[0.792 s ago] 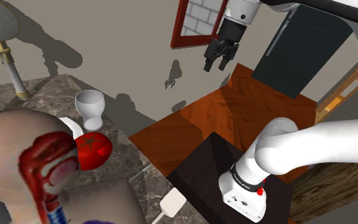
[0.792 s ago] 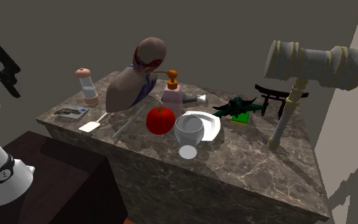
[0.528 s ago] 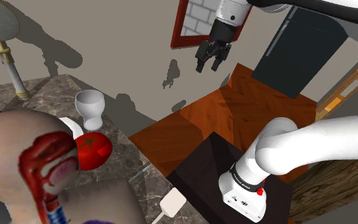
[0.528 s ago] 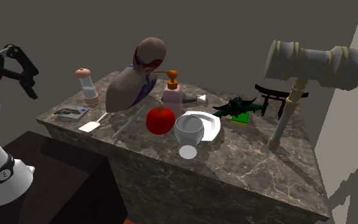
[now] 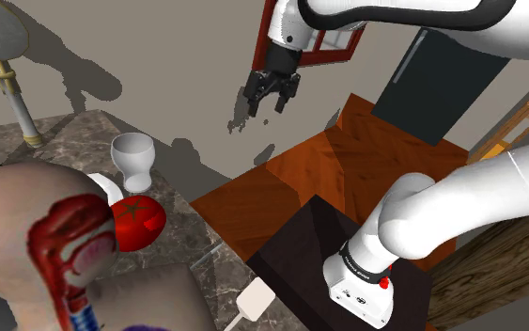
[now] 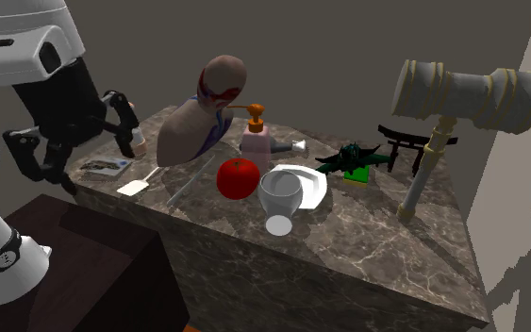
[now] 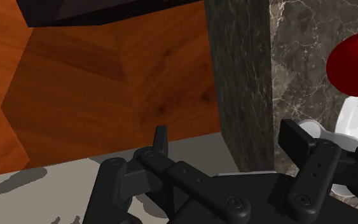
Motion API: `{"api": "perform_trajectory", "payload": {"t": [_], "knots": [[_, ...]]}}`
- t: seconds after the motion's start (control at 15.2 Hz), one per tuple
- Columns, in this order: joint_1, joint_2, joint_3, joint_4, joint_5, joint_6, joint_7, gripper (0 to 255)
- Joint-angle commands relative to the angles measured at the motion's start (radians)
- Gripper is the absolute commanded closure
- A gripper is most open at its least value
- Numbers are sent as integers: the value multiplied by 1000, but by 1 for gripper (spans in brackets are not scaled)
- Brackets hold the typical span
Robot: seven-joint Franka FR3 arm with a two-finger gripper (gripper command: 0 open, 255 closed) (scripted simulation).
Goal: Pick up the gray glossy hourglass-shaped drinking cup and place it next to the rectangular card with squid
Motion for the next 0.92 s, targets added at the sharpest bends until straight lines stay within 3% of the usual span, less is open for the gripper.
{"api": "perform_trajectory", "payload": {"t": [0.0,0.4,0.86], "knots": [[8,73,31,31,2,42,36,0],[24,282,103,145,-23,133,136,0],[55,547,163,338,-100,189,262,0]]}}
